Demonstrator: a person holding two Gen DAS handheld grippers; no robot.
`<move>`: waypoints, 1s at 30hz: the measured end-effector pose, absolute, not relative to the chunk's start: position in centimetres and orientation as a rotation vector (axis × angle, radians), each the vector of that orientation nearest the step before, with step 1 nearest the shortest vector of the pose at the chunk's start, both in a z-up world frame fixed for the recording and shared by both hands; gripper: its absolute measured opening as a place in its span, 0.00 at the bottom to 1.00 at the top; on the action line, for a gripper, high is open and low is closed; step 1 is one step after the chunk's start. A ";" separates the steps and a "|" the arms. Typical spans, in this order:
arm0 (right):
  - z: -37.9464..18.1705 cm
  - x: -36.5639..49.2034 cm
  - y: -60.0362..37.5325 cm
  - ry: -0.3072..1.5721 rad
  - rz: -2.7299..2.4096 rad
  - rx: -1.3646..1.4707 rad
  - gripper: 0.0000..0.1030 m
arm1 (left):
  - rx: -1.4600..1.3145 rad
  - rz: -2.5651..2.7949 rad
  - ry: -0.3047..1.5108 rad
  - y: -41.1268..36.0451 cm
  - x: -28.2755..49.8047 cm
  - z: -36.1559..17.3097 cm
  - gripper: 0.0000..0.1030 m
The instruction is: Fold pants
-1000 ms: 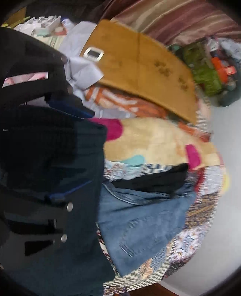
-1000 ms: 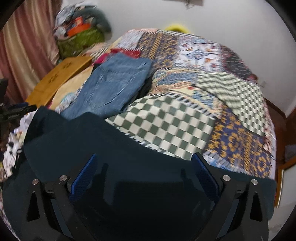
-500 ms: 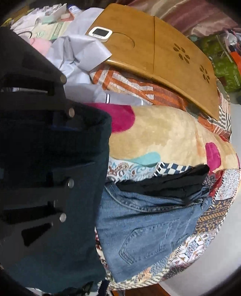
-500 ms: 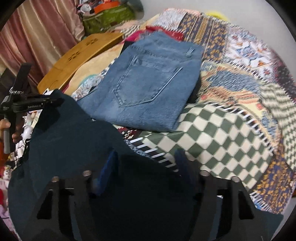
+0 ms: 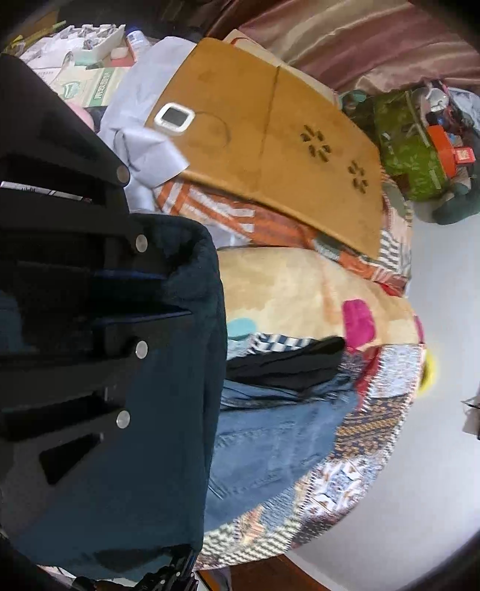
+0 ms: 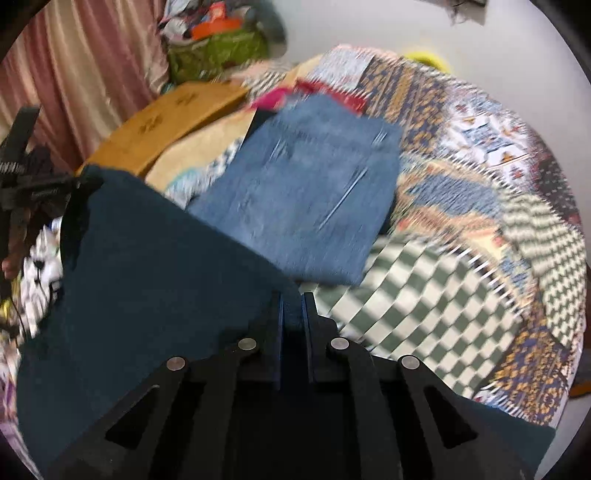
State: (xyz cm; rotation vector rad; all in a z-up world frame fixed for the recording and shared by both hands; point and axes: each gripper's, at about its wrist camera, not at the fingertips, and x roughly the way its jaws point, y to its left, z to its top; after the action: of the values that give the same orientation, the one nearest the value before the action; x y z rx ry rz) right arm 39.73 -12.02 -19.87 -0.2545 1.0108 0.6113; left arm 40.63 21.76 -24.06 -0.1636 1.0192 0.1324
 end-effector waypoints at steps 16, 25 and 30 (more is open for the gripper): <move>-14.6 30.5 -14.2 0.929 0.596 -0.243 0.08 | -0.158 0.019 0.953 19.9 30.0 -18.4 0.13; -14.5 24.3 -16.0 0.915 0.586 -0.165 0.08 | -0.152 0.037 0.931 19.4 22.7 -17.8 0.10; -14.9 21.4 -16.6 0.923 0.590 -0.133 0.08 | -0.170 0.029 0.937 19.2 19.7 -18.2 0.10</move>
State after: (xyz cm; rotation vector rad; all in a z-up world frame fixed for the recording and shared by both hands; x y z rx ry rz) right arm 21.45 -16.64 -14.87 -0.1333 0.9229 0.5895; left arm 19.68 19.23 -18.20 -0.1696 0.9370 0.0290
